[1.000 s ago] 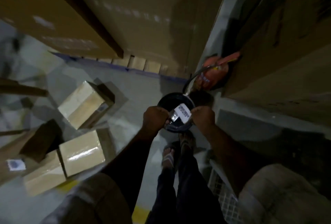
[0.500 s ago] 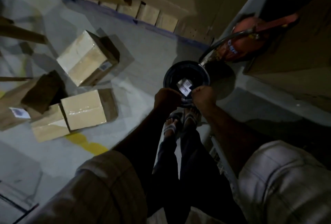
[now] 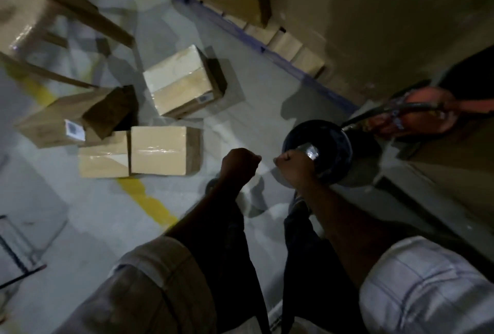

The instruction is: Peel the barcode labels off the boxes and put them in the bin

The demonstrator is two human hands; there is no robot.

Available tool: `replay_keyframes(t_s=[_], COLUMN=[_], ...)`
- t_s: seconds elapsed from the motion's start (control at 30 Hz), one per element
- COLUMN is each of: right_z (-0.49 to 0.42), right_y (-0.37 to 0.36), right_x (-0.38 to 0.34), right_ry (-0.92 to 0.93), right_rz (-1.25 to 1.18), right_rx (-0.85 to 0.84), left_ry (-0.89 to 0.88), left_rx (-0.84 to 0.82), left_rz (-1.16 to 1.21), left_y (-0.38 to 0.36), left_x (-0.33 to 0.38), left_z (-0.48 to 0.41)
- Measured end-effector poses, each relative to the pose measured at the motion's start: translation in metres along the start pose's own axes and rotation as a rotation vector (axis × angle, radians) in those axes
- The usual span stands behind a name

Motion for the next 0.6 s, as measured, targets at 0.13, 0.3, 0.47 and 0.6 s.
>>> replay_keyframes(t_s=[0.13, 0.3, 0.47, 0.6], right_z=[-0.006, -0.016, -0.037, -0.056], right_y=[-0.052, -0.122, -0.208, -0.274], right_x=[-0.05, -0.11, -0.156, -0.189], right_ry=[0.089, 0.159, 0.212, 0.21], right_rz=[0.032, 0.183, 0.372, 0.541], right_rx=[-0.05, -0.146, -0.237, -0.375], left_ry=[0.042, 0.078, 0.189, 0.313], left_rx=[0.041, 0.079, 0.06, 0.047], left_rz=[0.103, 0.173, 0.359, 0.637], left_y=[0.062, 0.145, 0.218, 0.263], left_x=[-0.049, -0.126, -0.217, -0.264], left_z=[-0.027, -0.061, -0.129, -0.162])
Point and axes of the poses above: each hand's wrist, its own z-axis away from the middle knuckle, its own y-axis out of the back of the hand, x = y × z, the point moved 1 cm from there along -z, towards the middle knuckle, and after that the axes turned 14 degrees about y, right-handed, at the moved point
